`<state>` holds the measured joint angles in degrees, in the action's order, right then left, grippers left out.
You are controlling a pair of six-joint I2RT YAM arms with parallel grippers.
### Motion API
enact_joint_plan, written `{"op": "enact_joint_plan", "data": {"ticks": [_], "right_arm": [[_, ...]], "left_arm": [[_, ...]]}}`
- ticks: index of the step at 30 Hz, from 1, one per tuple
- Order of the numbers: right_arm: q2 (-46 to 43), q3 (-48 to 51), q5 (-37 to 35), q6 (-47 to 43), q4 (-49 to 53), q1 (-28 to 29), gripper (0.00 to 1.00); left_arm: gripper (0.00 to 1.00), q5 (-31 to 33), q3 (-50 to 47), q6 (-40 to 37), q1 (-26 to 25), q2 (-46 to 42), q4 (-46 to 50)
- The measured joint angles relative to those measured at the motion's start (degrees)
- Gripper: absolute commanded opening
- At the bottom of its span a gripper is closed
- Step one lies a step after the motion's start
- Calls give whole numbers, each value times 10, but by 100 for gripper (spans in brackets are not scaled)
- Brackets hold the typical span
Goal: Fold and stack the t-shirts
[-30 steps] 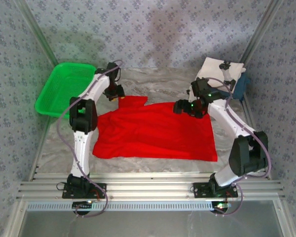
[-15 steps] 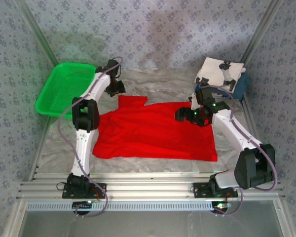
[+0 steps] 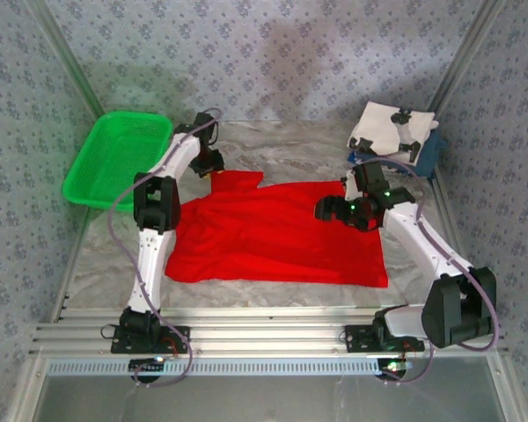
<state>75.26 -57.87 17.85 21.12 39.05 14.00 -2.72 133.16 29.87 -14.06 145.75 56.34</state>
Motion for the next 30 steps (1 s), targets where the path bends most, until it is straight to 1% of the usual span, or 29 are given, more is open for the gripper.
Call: {"op": "enact_joint_plan", "data": {"ticks": [3, 7, 9, 12, 14, 18, 23, 26, 30], "right_arm": [[-4, 11, 0, 0, 0, -7, 87], [-6, 26, -5, 2, 0, -29, 87], [-4, 31, -8, 5, 0, -43, 87], [19, 31, -16, 8, -3, -57, 86], [49, 31, -23, 11, -7, -59, 86], [97, 42, -26, 26, -29, -59, 85], [149, 52, -35, 42, -48, -55, 85], [176, 52, -39, 48, -57, -47, 85], [190, 38, -49, 54, -59, -38, 85]], "left_arm": [[25, 3, 0, 0, 1, 1, 1], [7, -3, 0, -2, 2, 1, -3], [3, -8, 0, -4, 1, 2, -9], [1, -9, 1, -3, 1, 2, -19], [0, -8, 1, -2, 3, 2, -24], [0, -5, 21, -2, 22, 2, -23], [0, -1, 113, -7, 51, 2, -19], [0, 6, 167, -9, 60, 2, -20], [1, 6, 187, -9, 64, 3, -23]]}}
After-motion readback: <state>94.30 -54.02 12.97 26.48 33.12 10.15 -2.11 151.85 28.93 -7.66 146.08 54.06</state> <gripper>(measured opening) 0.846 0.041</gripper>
